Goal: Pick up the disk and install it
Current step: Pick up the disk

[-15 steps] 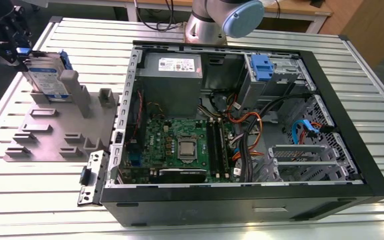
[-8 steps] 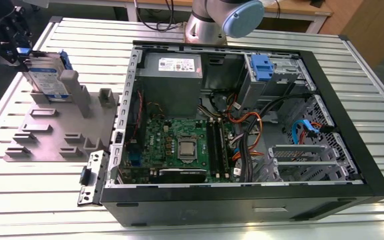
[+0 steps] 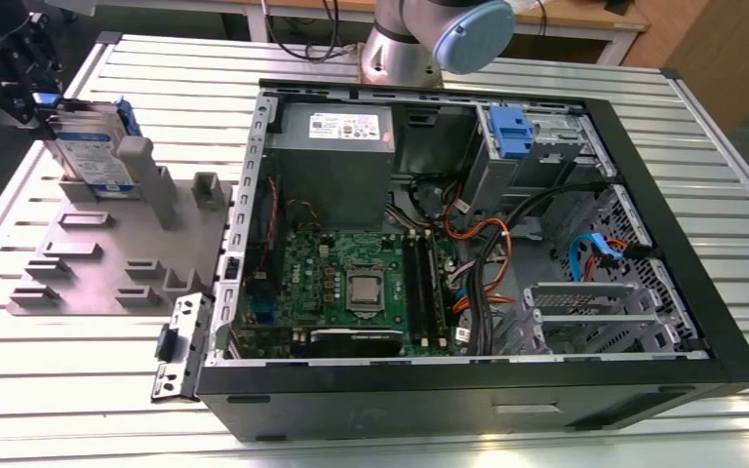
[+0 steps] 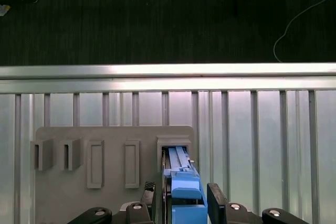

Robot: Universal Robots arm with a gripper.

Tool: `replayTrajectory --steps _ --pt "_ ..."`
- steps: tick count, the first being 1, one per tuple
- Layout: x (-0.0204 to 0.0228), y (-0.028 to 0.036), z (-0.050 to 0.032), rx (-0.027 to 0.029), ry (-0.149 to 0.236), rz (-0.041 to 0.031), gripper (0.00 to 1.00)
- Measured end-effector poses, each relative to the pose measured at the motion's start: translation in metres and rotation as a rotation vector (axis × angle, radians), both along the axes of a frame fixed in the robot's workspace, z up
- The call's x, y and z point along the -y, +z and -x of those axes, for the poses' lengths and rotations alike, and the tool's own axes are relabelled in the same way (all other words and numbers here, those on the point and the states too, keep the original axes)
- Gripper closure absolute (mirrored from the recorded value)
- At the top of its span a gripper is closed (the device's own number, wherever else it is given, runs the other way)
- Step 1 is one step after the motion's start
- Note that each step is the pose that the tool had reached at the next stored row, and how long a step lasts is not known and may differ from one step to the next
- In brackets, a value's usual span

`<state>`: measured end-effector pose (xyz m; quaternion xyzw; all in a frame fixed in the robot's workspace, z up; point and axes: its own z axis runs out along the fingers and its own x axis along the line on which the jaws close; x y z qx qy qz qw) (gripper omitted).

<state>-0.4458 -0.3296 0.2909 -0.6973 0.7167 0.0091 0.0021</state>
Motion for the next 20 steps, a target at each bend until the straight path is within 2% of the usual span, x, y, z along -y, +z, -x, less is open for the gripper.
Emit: replayTrajectory --steps 4,5,20 --pt "-0.0001 0.0000 0.0000 -0.0001 0.000 0.0000 0.51" --pt "-0.0001 0.0000 0.0000 0.0000 0.000 0.0000 0.58" --pt "0.0001 -0.0001 0.0000 -0.0001 -0.001 0.0002 0.58"
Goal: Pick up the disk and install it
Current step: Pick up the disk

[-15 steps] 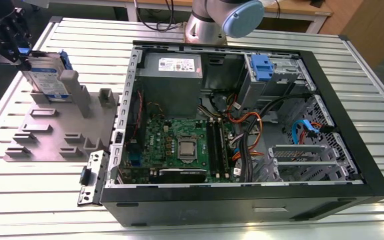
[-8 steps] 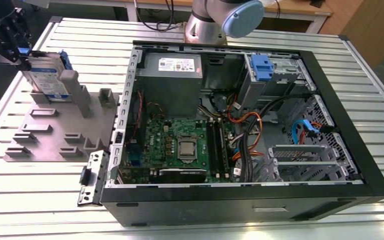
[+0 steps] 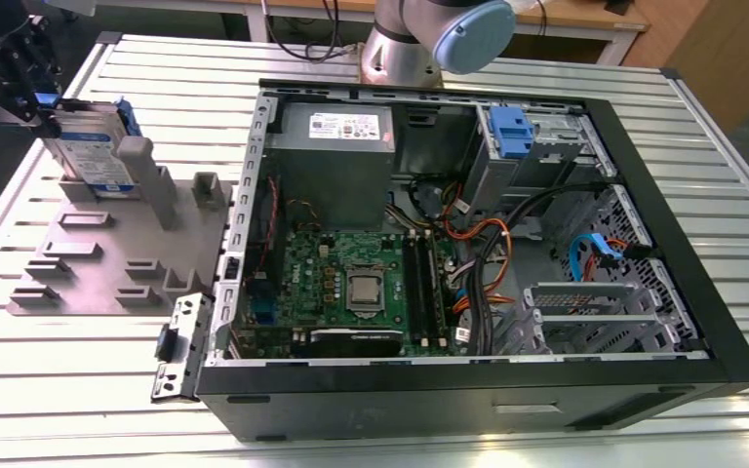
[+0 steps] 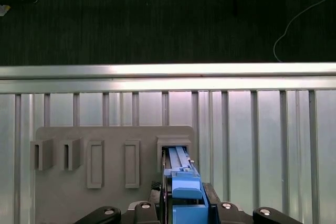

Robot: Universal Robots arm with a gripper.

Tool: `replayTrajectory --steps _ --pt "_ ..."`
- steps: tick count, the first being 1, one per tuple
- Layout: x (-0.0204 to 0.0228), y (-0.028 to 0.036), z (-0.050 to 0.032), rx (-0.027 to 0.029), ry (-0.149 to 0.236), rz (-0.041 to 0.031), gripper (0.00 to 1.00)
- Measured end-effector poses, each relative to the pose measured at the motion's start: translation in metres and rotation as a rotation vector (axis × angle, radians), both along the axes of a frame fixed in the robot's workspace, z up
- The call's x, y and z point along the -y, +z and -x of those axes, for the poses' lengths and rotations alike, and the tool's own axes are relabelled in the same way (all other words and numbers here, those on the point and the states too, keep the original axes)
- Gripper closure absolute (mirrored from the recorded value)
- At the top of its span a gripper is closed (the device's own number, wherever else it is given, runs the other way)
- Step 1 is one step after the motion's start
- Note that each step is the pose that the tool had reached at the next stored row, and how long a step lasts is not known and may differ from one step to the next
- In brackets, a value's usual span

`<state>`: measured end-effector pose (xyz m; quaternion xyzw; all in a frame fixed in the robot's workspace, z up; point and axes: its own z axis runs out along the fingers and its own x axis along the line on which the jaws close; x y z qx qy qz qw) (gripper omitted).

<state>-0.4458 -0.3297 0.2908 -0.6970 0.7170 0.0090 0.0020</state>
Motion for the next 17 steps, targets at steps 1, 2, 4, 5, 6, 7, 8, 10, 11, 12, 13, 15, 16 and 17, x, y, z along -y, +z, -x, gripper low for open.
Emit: replayTrajectory --steps 1,2,4,5,6,7,8,10,11,12,13,15,16,17 --pt "0.0000 0.0000 0.0000 0.0000 0.000 0.0000 0.58" --pt "0.0000 0.0000 0.0000 0.0000 0.000 0.0000 0.58" --pt "0.0000 0.0000 0.0000 -0.0001 0.000 0.0000 0.59" --pt "0.0000 0.0000 0.0000 -0.0001 0.000 0.0001 0.64" --pt "0.0000 0.0000 0.0000 0.0000 0.000 0.0000 0.64" --pt "0.0000 0.0000 0.0000 0.0000 0.000 0.0000 0.64" --pt "0.0000 0.0000 0.0000 0.0000 0.000 0.0000 0.64" --pt "0.0000 0.0000 0.0000 0.0000 0.000 0.0000 0.64" --pt "0.0000 0.0000 0.0000 0.0000 0.000 0.0000 0.64" --pt "0.0000 0.0000 0.0000 0.0000 -0.001 0.0000 0.64" --pt "0.0000 0.0000 0.0000 0.0000 -0.001 0.0000 0.64" --pt "0.0000 0.0000 0.0000 0.0000 -0.001 0.0000 0.64" --pt "0.0000 0.0000 0.0000 0.0000 -0.001 0.0000 0.64" --pt "0.0000 0.0000 0.0000 0.0000 -0.001 0.0000 0.64"
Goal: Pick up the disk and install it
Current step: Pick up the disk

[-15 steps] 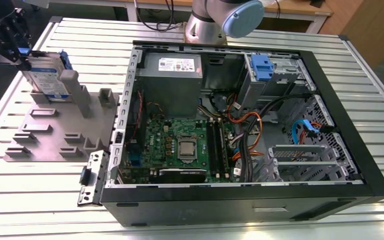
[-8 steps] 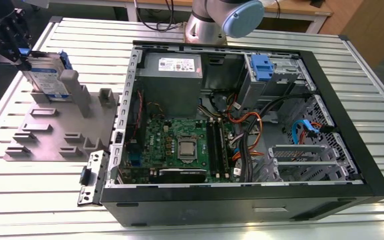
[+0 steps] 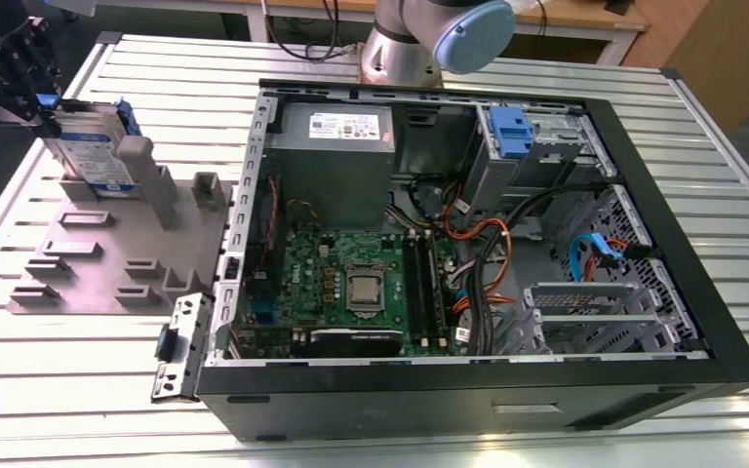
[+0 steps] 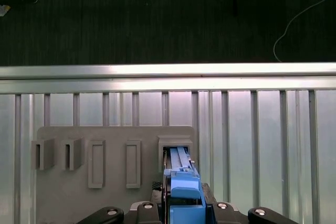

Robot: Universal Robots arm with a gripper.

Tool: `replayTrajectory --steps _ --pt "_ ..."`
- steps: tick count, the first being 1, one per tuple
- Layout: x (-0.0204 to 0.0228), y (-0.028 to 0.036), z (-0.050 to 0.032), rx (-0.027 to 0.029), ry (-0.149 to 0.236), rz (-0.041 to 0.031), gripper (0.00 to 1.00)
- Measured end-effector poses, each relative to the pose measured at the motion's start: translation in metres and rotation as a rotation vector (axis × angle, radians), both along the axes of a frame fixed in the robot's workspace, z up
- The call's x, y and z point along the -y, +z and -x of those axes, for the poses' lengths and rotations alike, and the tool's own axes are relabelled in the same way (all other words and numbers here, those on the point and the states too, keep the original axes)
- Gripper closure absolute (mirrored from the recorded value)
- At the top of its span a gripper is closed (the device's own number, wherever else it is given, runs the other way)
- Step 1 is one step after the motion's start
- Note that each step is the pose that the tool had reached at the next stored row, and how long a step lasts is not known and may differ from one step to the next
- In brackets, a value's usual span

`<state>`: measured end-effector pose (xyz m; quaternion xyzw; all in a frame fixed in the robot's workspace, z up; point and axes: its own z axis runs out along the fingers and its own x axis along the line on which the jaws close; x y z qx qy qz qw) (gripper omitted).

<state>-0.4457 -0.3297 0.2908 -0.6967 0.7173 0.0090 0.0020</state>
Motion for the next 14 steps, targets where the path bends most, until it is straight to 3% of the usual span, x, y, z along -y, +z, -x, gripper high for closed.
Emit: replayTrajectory --steps 7,14 --pt "0.0000 0.0005 0.0000 0.0002 0.000 -0.0001 0.64" --pt "0.0000 0.0054 0.0000 0.0000 0.000 0.0000 0.64"
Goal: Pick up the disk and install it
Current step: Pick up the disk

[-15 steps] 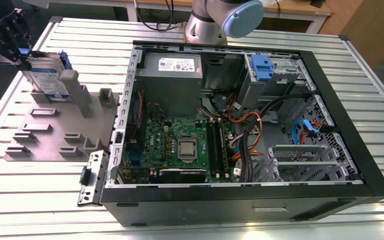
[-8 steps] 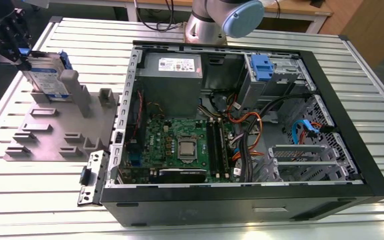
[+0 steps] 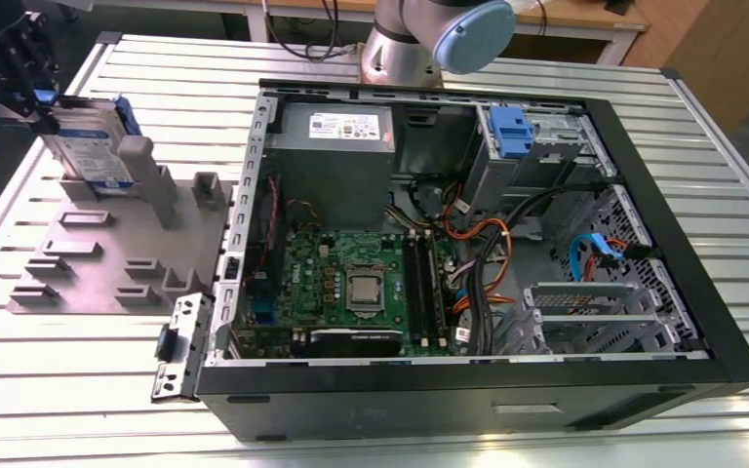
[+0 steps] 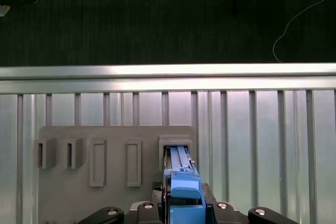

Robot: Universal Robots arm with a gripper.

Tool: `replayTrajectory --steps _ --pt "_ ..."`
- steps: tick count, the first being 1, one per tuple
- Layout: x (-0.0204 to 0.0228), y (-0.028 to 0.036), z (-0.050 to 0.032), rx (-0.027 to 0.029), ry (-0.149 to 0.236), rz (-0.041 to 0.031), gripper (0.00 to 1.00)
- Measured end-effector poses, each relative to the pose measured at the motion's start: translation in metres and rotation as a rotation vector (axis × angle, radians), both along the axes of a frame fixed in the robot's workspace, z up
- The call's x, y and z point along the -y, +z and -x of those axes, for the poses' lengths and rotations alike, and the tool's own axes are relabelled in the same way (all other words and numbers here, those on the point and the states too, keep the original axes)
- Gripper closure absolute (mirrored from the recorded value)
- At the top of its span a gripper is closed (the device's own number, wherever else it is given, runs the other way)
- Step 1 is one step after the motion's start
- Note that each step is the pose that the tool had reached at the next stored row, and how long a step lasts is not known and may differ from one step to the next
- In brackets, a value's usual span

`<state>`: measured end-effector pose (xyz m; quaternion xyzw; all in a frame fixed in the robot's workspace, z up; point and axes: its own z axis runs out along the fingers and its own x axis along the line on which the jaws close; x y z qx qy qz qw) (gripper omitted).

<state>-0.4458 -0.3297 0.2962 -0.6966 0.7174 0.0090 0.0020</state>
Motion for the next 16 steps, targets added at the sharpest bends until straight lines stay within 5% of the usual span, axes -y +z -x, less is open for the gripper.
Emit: replayTrajectory --steps 16 --pt "0.0000 0.0111 0.0000 0.0001 0.000 0.0000 0.64"
